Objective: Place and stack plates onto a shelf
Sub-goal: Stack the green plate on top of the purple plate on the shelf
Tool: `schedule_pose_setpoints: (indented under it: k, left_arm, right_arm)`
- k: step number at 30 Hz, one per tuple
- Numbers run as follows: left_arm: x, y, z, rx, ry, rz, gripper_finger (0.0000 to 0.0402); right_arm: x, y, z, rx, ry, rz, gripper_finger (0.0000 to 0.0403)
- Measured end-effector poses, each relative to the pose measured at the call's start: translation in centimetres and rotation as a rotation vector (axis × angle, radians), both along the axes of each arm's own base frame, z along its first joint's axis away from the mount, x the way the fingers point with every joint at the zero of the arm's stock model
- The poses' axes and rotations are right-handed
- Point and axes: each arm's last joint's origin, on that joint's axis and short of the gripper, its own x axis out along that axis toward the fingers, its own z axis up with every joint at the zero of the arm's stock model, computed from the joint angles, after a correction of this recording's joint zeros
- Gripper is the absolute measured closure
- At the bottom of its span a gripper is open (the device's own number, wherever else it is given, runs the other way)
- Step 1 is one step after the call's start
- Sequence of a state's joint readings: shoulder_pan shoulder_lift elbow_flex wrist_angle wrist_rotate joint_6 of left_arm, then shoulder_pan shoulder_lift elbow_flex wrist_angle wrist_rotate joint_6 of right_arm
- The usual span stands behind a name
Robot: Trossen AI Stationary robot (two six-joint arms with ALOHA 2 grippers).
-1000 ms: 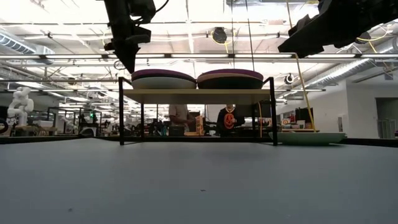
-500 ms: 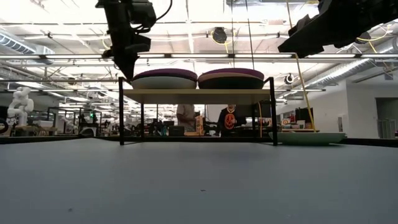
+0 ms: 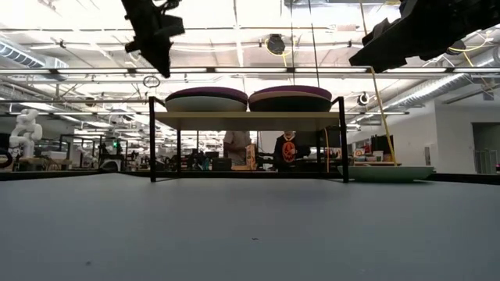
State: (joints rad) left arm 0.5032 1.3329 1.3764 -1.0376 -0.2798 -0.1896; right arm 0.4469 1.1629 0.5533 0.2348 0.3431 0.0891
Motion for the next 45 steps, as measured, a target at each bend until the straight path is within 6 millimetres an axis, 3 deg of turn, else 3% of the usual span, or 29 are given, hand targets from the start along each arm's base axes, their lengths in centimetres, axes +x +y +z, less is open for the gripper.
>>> schedule_pose_setpoints:
  k: [3,8,17,23,35,45]
  left_arm:
    - [0.7,-2.2,0.0,0.039,-0.036,-0.051,0.0399]
    - [1.8,-6.4,-2.2,0.069,-0.121,-0.17,0.0399]
    - [1.4,-12.1,-4.7,0.152,-0.354,-0.3,0.0399]
    - [0.4,-13.6,-5.6,0.183,-0.429,-0.336,0.0399]
    - [-0.3,-15.4,-7.6,0.225,-0.509,-0.465,0.0399]
    - [-0.4,-16.8,-7.4,0.235,-0.528,-0.548,0.0399]
  right_arm:
    - [0.0,0.0,0.0,0.0,0.0,0.0,0.0303]
    - [0.0,0.0,0.0,0.0,0.003,-0.001,0.0303]
    - [-0.3,-0.6,-0.2,-0.061,0.026,-0.102,0.0303]
    - [-1.3,-2.1,0.7,0.008,0.058,-0.193,0.0303]
    - [-4.1,-4.9,5.2,0.058,0.297,-0.395,0.0303]
    - [-5.4,-6.7,3.8,-0.003,0.464,-0.488,0.0303]
